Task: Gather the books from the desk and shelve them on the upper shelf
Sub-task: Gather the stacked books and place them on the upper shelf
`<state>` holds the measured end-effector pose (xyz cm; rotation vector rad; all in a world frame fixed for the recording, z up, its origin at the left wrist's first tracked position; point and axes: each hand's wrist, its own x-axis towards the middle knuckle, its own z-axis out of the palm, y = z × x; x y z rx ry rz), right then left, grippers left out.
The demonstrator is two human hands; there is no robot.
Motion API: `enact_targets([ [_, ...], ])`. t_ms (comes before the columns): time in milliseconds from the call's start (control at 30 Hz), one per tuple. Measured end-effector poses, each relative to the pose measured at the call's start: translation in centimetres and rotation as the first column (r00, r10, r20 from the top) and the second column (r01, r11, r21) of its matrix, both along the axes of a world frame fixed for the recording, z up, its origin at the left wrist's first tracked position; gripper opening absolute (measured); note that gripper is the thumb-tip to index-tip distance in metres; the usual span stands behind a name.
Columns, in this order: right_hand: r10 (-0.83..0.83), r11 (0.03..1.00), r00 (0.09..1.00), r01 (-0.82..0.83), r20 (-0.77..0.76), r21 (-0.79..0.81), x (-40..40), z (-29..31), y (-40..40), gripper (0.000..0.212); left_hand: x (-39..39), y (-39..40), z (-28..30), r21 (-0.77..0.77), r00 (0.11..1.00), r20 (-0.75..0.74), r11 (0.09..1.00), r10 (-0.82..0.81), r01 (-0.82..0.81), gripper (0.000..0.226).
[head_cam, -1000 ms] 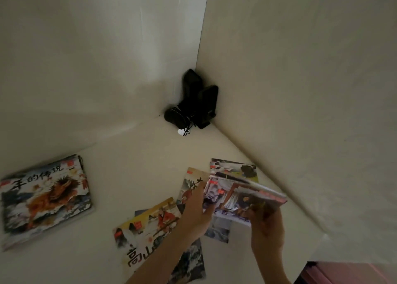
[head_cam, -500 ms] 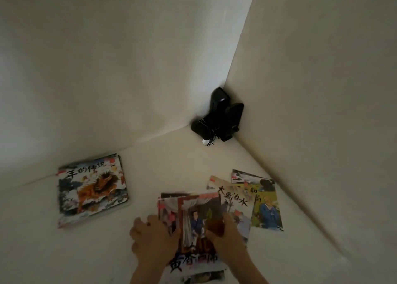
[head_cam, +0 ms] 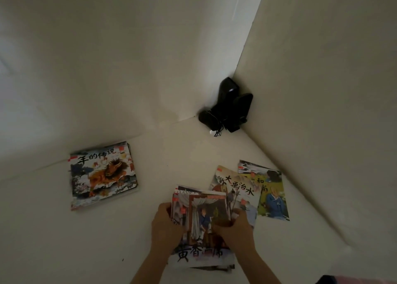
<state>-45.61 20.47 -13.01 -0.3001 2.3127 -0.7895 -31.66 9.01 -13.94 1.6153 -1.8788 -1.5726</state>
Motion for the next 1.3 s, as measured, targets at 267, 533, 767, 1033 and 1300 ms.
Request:
enact_targets([
  [267,-0.145,0.984,0.971,0.120,-0.192,-0.135,-3.2,1.7,2.1,0.038,-6.1,-1.0,0.9,-0.177,0.955,-0.122,0.953,-0.269,0.246,0.057],
  [533,0.124,0.943,0.949,-0.022,-0.289,0.331,-10.3,0.4,2.2,0.064,-13.6,-2.3,-0.5,-0.376,0.867,0.287,0.784,-0.408,0.494,0.056],
  [767,-0.270,0.945,0.929,0.307,-0.251,0.117,-15.5,0.7,4.6,0.099,-12.7,1.1,-0.1,-0.356,0.845,0.410,0.793,-0.344,0.495,0.102],
  [1033,-0.245,0.944,0.961,0.267,-0.130,0.195,-15.7,-0.6,3.9,0.062,-16.2,3.1,0.4,-0.219,0.868,0.339,0.868,-0.362,0.447,0.105],
  [1300,-0.394,0.883,0.919,0.380,0.006,-0.276,-11.9,-0.7,5.9,0.041,-16.0,1.8,0.2,-0.084,0.841,0.221,0.849,-0.494,0.521,0.093],
])
